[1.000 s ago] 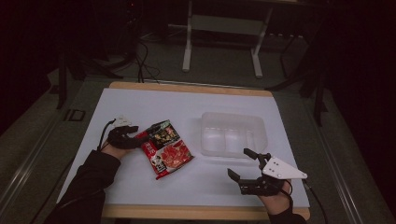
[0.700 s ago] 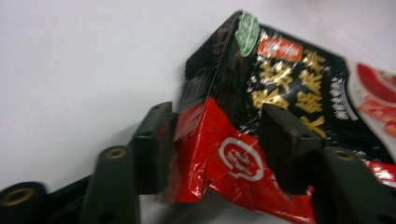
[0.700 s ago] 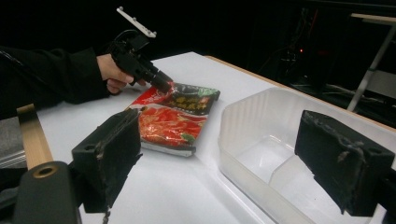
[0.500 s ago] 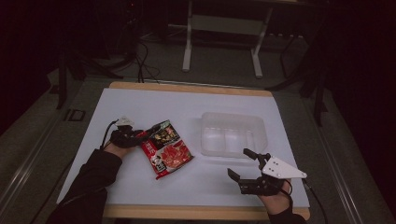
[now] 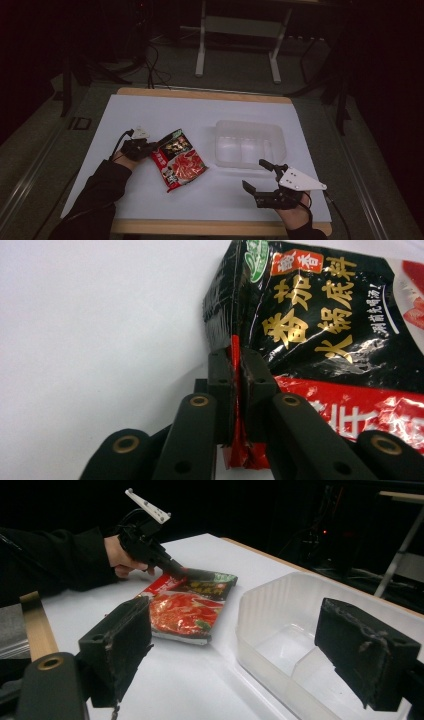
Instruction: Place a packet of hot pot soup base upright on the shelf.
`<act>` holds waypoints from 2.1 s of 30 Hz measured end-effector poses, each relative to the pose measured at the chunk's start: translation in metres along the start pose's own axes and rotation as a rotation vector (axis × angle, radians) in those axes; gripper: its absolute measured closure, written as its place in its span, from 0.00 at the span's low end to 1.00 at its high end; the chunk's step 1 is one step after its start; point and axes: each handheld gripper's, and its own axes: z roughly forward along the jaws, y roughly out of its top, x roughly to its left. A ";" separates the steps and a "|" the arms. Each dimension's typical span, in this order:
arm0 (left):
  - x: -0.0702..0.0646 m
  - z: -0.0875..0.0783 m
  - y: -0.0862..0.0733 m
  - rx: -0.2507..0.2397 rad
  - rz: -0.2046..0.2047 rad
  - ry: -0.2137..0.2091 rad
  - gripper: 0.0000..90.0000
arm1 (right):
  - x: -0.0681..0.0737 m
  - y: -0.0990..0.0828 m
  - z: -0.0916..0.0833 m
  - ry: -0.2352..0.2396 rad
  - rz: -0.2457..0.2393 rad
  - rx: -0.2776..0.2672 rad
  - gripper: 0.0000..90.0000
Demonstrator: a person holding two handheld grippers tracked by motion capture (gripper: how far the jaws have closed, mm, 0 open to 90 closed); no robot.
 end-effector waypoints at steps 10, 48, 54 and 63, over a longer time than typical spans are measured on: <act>-0.004 -0.018 0.001 -0.044 0.014 0.006 0.98 | -0.002 0.001 -0.004 -0.002 0.012 -0.009 0.18; -0.071 -0.094 0.046 -0.261 0.175 -0.004 0.98 | -0.004 0.006 -0.009 -0.009 0.055 -0.015 0.21; -0.082 -0.104 0.051 -0.300 0.207 0.001 0.98 | -0.004 0.006 -0.009 -0.010 0.056 -0.012 0.21; -0.081 -0.136 0.063 -0.410 0.179 -0.088 0.98 | -0.004 0.009 -0.011 0.005 0.079 -0.010 0.25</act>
